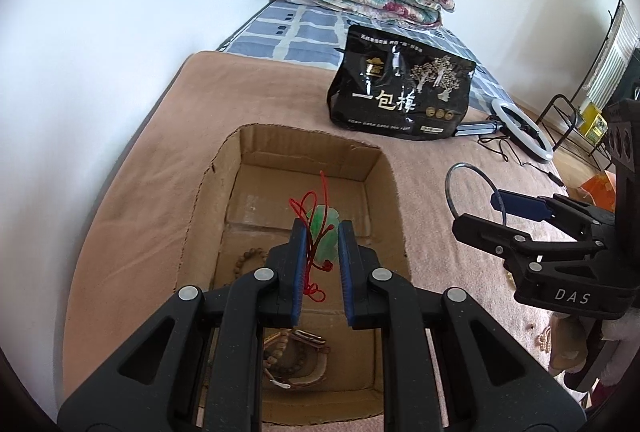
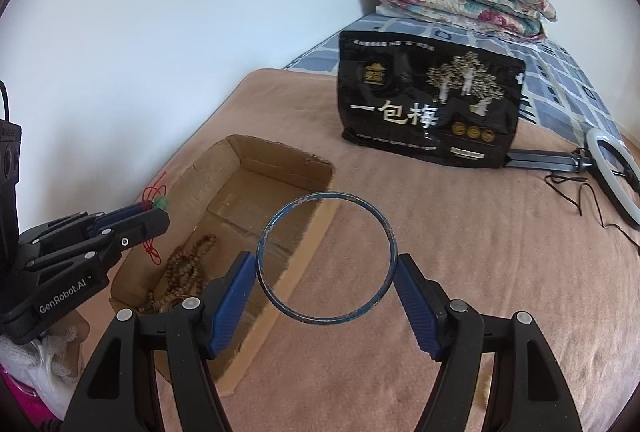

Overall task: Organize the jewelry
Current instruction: 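Carry the charm and bangle over the box and open both tools inside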

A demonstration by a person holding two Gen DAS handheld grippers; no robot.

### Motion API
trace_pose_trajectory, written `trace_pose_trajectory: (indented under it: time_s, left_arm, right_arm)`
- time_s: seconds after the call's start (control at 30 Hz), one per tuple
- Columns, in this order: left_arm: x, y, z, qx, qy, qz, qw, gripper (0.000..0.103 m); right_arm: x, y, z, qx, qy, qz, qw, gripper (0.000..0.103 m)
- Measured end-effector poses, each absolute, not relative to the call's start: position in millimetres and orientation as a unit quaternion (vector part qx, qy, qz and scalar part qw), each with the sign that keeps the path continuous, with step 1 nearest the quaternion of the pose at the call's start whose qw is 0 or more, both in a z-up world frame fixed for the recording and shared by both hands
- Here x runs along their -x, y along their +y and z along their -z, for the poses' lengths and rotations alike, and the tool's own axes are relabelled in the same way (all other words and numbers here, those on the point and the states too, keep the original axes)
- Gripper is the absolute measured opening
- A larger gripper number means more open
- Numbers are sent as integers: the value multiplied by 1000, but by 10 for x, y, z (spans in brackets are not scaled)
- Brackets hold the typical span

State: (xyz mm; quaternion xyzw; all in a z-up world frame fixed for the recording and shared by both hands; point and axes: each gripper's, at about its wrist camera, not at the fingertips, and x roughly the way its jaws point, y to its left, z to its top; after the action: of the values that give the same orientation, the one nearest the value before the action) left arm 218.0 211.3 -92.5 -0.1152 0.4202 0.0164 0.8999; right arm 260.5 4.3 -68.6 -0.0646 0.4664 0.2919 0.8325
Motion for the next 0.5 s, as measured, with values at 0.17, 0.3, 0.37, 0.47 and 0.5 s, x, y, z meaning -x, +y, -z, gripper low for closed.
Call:
trace_pose_trajectory:
  time_s: [0.17, 0.3, 0.37, 0.47, 0.5]
  left_arm:
    - [-2171, 2204, 1002, 123, 424, -20, 897, 14]
    - [-2179, 2252, 1067, 131, 428, -21, 894, 14]
    - [-2182, 2271, 1097, 132, 430, -22, 893, 14]
    - [-2195, 2295, 1130, 137, 432, -23, 891, 14]
    - [-2195, 2301, 1136, 139, 432, -23, 891, 14]
  right_arm:
    - [-2639, 231, 731, 67, 468, -297, 829, 73]
    - [-2676, 354, 771, 64, 471, -302, 826, 73]
    - [-2696, 412, 800, 66, 472, -304, 825, 73]
    - [-2722, 485, 832, 66, 474, -306, 823, 73]
    - [-2736, 502, 840, 65, 474, -306, 823, 73]
